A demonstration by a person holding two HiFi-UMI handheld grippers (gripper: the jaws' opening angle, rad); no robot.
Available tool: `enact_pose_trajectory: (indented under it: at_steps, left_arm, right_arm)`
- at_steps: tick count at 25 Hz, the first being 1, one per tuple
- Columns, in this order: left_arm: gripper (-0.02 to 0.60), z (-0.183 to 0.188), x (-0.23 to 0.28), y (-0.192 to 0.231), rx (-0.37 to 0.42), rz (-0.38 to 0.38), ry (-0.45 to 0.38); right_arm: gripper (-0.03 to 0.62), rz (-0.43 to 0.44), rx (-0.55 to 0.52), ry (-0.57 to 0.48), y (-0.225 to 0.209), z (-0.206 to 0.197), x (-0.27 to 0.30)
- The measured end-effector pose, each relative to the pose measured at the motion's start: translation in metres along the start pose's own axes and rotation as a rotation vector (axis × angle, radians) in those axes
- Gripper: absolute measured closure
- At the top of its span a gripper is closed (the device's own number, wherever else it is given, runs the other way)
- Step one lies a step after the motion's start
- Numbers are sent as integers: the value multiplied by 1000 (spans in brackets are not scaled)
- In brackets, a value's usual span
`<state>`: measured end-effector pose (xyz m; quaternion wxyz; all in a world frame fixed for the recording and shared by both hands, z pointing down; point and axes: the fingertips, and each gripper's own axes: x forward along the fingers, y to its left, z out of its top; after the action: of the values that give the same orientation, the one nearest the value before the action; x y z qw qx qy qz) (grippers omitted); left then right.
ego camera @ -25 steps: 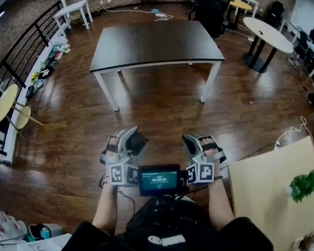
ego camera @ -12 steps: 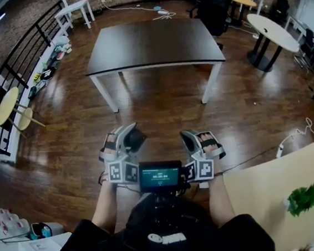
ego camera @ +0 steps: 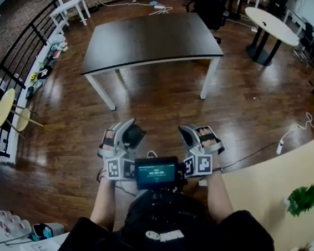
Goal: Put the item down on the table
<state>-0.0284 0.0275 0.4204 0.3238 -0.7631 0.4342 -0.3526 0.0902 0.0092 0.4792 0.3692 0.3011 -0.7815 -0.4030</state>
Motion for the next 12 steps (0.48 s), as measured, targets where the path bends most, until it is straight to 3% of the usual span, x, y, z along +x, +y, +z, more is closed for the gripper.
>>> enact_pose_trajectory:
  at_steps: [12]
  left_arm:
    - [299, -27, 95, 40, -25, -23, -53]
  right_arm:
    - [589, 16, 5, 29, -40, -30, 84]
